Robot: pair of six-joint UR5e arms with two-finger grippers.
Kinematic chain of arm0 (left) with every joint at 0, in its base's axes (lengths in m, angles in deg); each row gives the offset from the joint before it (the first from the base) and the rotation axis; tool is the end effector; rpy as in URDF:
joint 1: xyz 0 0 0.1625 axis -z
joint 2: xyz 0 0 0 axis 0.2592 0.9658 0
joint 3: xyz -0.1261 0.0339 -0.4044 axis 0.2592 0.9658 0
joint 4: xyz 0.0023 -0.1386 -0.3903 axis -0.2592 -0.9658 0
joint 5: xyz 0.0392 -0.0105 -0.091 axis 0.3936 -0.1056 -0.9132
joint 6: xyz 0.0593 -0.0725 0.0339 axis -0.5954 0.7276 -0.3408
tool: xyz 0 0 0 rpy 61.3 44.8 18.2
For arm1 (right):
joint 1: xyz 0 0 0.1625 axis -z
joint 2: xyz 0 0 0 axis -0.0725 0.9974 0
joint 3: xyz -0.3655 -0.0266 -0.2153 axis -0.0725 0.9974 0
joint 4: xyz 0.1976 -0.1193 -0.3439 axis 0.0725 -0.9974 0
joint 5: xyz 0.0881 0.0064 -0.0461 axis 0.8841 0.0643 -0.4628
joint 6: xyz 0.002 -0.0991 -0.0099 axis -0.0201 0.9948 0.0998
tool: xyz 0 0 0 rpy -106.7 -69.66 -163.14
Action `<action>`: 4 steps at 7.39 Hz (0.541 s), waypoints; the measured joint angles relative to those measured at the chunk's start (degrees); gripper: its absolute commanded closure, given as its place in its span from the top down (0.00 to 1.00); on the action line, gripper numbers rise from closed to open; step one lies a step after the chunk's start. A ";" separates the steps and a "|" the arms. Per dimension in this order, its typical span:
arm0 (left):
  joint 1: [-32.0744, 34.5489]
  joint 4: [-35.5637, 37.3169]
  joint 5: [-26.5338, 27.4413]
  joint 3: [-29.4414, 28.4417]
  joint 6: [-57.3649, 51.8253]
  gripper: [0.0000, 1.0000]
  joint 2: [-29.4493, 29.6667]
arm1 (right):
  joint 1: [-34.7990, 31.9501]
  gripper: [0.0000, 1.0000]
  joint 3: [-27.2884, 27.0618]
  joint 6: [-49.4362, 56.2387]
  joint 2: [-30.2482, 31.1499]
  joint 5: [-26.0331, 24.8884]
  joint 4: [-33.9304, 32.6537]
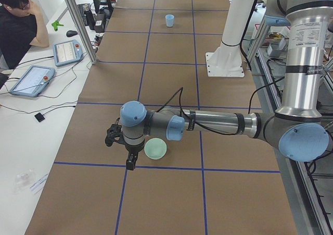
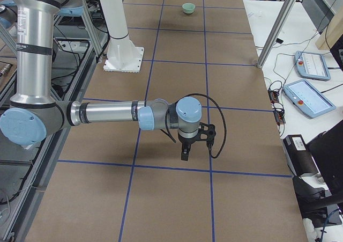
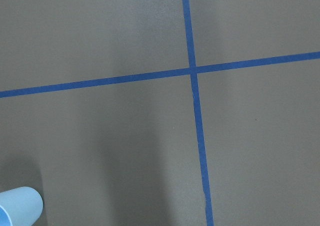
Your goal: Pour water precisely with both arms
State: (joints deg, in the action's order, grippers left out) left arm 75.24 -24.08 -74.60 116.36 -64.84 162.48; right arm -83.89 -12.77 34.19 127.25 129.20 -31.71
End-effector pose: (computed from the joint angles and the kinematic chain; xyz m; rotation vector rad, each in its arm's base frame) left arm -0.0697 -0.5040 0.6237 0.1656 0.7165 0.0939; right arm 0.0469 -0.4491 0.6139 -0.0021 -0.8035 0.1401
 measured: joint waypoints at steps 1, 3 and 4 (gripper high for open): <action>0.00 0.00 0.02 0.12 0.00 1.00 -0.06 | -0.70 0.99 0.32 1.48 0.49 -0.36 -0.24; 0.00 0.00 0.08 0.22 0.01 1.00 -0.15 | -2.63 0.99 0.91 4.99 1.01 -0.55 -2.28; 0.00 0.00 0.10 0.19 0.07 1.00 -0.17 | -3.39 0.99 0.88 7.33 1.00 -0.57 -3.74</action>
State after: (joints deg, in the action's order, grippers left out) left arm 75.24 -24.08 -74.49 116.55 -64.77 162.31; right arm -87.29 -11.89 41.51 128.25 128.63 -35.46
